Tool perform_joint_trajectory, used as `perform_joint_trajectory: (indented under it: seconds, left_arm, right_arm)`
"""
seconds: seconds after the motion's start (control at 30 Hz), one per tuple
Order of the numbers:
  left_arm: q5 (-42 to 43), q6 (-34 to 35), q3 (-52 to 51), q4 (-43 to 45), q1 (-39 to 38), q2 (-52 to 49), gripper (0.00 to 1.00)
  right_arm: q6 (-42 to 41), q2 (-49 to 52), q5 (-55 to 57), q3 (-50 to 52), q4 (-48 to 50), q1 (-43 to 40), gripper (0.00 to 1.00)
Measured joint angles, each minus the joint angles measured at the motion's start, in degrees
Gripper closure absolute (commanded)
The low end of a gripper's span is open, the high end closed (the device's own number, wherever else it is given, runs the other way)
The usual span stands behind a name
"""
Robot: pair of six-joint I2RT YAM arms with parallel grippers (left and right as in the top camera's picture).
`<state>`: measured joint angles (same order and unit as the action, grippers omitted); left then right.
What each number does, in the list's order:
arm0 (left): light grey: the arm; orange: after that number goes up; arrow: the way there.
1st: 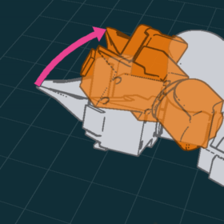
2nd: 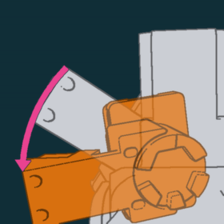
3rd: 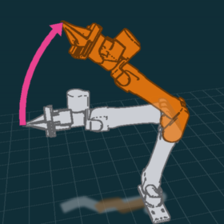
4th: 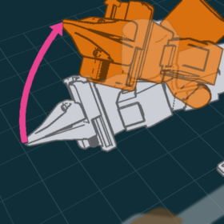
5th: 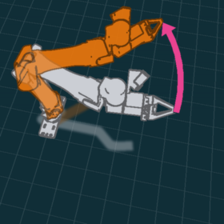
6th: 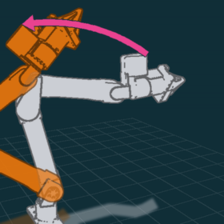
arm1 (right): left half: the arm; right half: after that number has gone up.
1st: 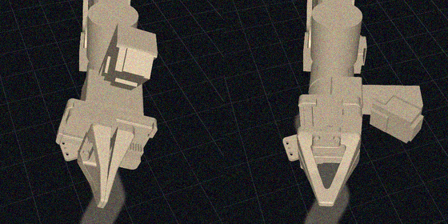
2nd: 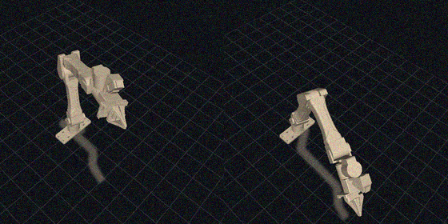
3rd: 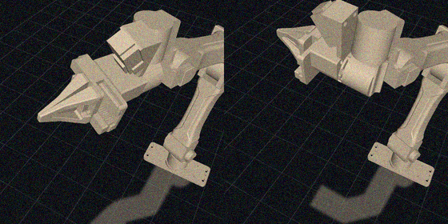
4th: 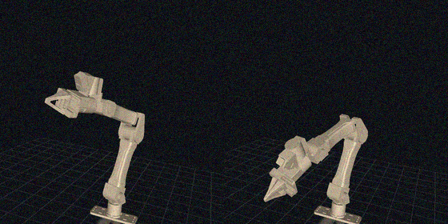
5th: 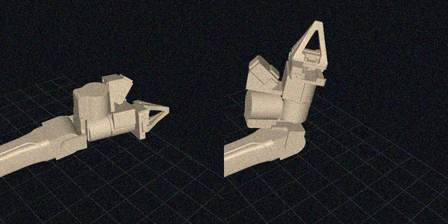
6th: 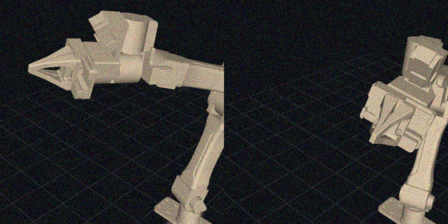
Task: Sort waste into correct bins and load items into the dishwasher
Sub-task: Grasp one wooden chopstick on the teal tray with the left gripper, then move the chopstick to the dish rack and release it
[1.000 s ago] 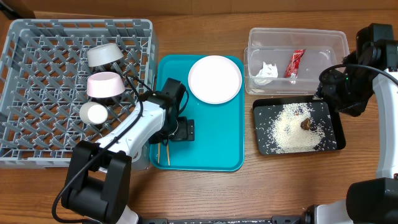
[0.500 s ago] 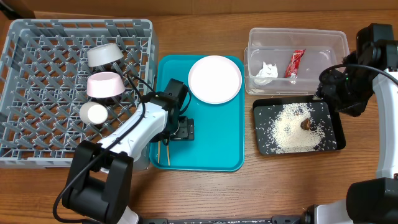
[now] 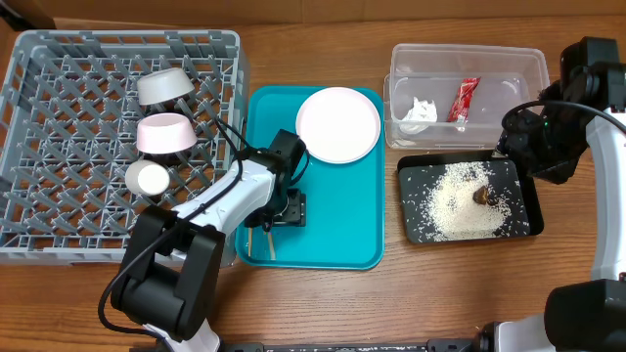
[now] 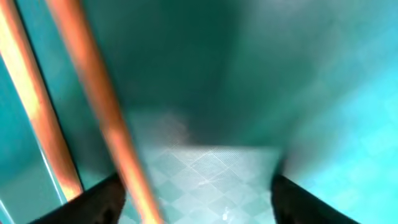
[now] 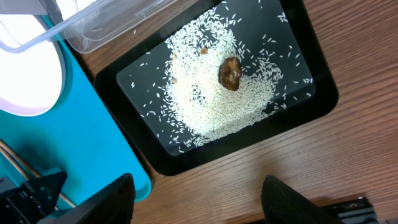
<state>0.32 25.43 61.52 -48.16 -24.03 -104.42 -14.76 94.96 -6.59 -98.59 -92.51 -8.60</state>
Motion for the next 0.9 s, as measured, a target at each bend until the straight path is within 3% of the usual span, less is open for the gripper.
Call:
perform_joint_trajectory:
  seconds: [0.2, 0.53, 0.73, 0.9]
  left_arm:
    - [-0.20, 0.39, 0.00, 0.04, 0.00, 0.00, 0.96]
    - [-0.70, 0.15, 2.29, -1.97, 0.00, -0.39, 0.96]
    - [-2.47, -0.13, 11.32, -9.62, 1.40, 1.29, 0.96]
    - [-3.69, -4.74, 20.02, -13.20, 7.37, 6.71, 0.96]
  right_arm:
    - [0.02, 0.00, 0.00, 0.00, 0.00, 0.00, 0.33]
    - [0.04, 0.00, 0.00, 0.00, -0.17, 0.00, 0.33]
    - [0.00, 0.00, 0.00, 0.00, -0.28, 0.00, 0.33]
    - [0.02, 0.00, 0.00, 0.00, -0.28, 0.00, 0.33]
